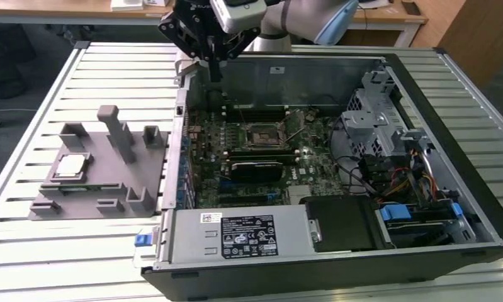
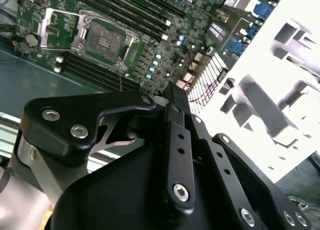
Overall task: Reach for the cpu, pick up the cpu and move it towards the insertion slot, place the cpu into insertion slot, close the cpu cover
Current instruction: 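Reach for the cpu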
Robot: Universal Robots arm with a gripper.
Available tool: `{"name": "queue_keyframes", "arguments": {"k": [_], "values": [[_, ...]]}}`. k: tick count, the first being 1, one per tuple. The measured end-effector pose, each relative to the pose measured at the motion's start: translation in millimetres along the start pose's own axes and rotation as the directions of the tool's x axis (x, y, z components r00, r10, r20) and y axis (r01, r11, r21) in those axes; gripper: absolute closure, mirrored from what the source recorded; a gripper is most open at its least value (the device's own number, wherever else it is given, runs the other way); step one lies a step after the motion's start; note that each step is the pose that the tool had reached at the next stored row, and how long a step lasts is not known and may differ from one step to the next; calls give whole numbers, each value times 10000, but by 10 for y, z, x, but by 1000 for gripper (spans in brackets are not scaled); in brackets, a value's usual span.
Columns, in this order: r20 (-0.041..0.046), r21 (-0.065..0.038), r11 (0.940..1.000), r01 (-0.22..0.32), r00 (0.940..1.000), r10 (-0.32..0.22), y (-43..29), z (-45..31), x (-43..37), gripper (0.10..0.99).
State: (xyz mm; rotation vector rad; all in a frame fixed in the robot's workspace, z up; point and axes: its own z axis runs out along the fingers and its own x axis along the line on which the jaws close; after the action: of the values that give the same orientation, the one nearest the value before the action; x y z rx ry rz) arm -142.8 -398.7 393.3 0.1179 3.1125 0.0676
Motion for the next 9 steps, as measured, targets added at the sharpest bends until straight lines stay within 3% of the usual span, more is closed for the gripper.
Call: {"name": "queue_keyframes", "arguments": {"k": [9], "values": [[0,0,10000,0,10000,0,-9,-4,219,980]]}}
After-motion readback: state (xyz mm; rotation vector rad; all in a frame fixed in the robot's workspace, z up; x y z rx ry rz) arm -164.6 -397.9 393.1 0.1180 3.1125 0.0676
